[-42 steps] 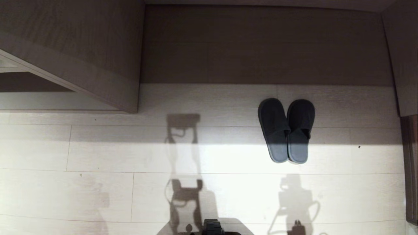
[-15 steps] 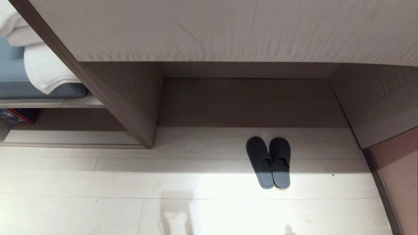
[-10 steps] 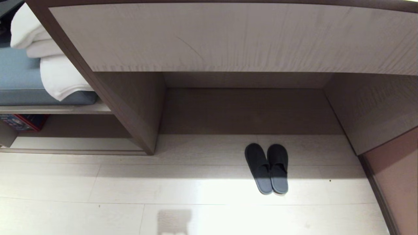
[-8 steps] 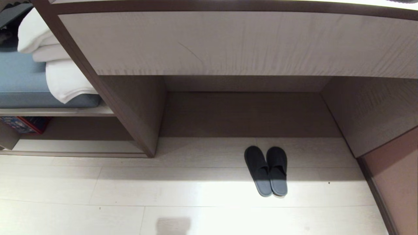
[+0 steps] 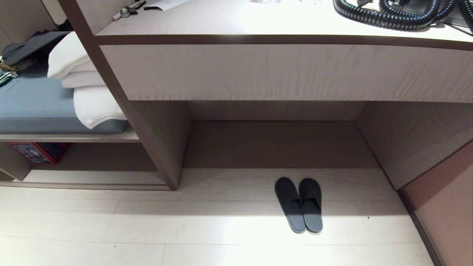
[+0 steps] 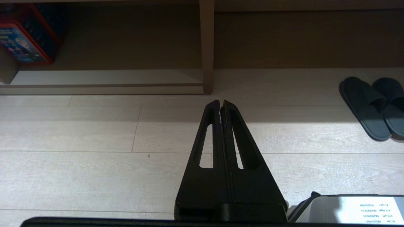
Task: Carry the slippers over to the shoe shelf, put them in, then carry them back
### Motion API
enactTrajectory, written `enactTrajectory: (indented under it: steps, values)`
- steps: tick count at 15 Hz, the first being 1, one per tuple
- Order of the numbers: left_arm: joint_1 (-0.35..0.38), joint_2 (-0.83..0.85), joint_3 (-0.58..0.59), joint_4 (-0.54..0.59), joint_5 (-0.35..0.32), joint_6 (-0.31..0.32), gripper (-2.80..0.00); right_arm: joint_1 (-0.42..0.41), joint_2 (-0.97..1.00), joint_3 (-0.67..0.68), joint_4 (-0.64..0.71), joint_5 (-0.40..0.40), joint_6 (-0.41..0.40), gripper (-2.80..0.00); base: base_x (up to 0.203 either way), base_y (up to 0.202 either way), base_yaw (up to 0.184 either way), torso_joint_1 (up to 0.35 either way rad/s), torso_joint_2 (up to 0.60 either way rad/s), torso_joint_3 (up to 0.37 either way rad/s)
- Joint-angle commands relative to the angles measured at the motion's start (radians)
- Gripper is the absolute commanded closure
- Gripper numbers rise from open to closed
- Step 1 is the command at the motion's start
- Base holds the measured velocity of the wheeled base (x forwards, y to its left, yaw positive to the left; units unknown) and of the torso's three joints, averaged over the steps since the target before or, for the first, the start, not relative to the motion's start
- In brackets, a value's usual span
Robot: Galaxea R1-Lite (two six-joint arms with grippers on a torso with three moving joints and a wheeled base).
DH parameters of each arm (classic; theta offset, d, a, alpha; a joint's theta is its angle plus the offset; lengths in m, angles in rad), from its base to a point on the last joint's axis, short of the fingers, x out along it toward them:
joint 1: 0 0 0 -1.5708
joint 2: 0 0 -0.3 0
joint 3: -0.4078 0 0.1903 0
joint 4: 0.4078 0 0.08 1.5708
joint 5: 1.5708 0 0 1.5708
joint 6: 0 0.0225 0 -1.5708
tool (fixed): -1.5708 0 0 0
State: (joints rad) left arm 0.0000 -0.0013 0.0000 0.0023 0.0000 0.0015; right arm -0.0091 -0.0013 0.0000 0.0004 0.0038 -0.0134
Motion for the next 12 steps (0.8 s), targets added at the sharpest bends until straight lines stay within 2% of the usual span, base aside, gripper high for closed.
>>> enactTrajectory:
  steps: [1,12]
  values:
    - [0.0,0.0,0.0,-0.001,0.0,0.0,0.0,0.0,0.001,0.002,0.0,0.001,0.0,0.0,0.0,0.0,0.0,0.002,0.0,0.206]
    - [0.0,0.001,0.0,0.0,0.0,0.0,0.0,0.0,0.001,0.002,0.0,0.001,0.0,0.0,0.0,0.0,0.0,0.003,0.0,0.201]
